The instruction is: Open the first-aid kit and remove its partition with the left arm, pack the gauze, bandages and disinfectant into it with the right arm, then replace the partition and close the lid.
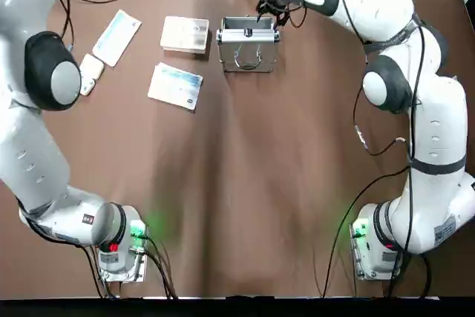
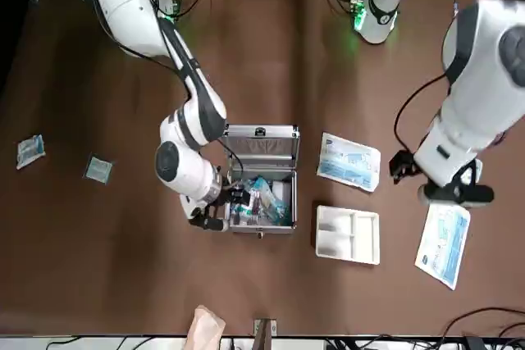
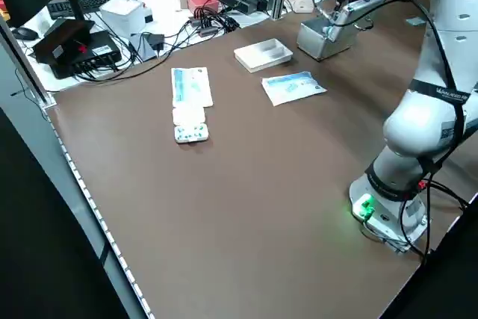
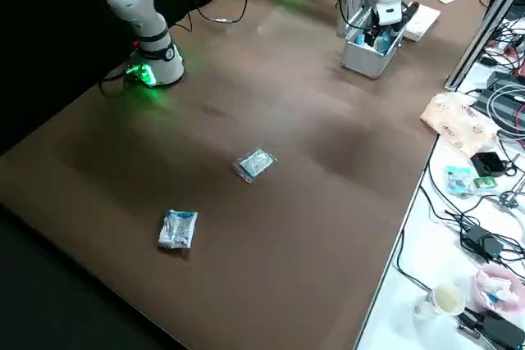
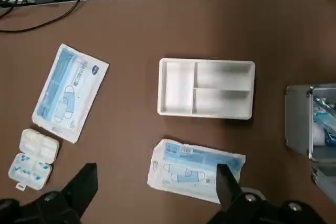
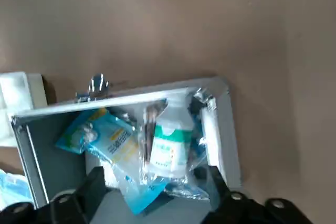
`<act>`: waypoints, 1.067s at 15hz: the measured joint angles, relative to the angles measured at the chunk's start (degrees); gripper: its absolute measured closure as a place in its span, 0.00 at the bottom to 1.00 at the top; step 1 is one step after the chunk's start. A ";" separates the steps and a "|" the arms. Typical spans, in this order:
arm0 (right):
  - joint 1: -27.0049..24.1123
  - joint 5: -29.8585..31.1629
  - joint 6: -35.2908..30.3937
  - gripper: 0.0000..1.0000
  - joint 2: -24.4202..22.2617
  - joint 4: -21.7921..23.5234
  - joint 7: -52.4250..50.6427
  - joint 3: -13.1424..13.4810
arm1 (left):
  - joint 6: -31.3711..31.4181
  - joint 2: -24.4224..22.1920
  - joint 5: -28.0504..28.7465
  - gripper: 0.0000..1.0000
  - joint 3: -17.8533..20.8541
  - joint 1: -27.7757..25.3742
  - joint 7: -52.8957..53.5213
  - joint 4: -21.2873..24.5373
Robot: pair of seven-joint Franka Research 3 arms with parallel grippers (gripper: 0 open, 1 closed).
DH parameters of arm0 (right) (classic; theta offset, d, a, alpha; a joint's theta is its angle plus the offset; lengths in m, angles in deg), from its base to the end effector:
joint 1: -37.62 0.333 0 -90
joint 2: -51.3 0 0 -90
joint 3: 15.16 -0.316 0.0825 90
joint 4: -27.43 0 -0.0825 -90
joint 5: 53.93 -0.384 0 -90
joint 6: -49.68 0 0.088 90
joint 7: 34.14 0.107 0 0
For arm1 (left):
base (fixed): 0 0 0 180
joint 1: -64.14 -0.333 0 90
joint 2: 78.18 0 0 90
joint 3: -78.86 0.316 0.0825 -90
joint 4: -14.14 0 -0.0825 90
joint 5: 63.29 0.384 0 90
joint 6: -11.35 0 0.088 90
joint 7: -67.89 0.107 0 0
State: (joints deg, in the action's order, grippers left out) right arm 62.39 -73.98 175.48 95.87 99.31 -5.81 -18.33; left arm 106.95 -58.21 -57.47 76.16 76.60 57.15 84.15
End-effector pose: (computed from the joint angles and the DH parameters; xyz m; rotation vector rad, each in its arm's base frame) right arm 0.6767 0.3597 0.3147 -2.7533 0.2890 0.0232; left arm 0.6483 -0.1592 0.5871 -3.0728 0.1206 -0.1770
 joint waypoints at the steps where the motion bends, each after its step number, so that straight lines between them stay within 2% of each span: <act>1: -0.94 0.00 -1.32 0.11 -0.58 -0.24 0.02 0.15 | -1.05 -1.13 0.00 0.00 -0.05 0.02 0.00 0.02; 3: -2.99 0.01 -4.26 0.10 -2.07 -0.57 0.03 0.27 | -2.73 -3.18 -0.08 0.00 -0.10 0.05 -0.02 0.08; 4: -3.96 0.05 -6.04 0.03 -3.00 -0.74 0.03 0.52 | -3.42 -4.01 -0.28 0.00 -0.10 0.05 -0.02 0.10; 5: -4.83 0.21 -8.13 0.01 -4.11 -0.82 0.02 0.97 | -4.16 -4.81 -0.54 0.00 -0.11 0.05 -0.03 0.14; 7: -5.74 2.01 -11.81 0.01 -6.63 -0.88 0.01 3.00 | -6.49 -6.27 -0.88 0.00 -0.12 0.07 -0.07 0.19; 10: -6.14 10.10 -16.88 0.01 -10.30 -0.90 0.01 5.71 | -8.24 -7.94 -1.04 0.00 -0.09 -0.08 -0.45 0.42; 13: -6.16 21.94 -24.65 0.01 -13.31 -0.90 -0.02 6.58 | -8.05 -8.16 -2.24 0.00 -0.02 -2.03 -0.85 1.24; 16: -8.54 25.65 -26.94 0.01 -14.31 -0.81 -0.03 7.14 | -5.37 -8.18 -4.00 0.00 0.05 -5.72 -0.88 4.31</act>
State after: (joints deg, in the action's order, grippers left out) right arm 53.86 -48.32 148.54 81.57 98.50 -5.84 -11.18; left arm 101.58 -66.39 -61.47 76.21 70.88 56.27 88.45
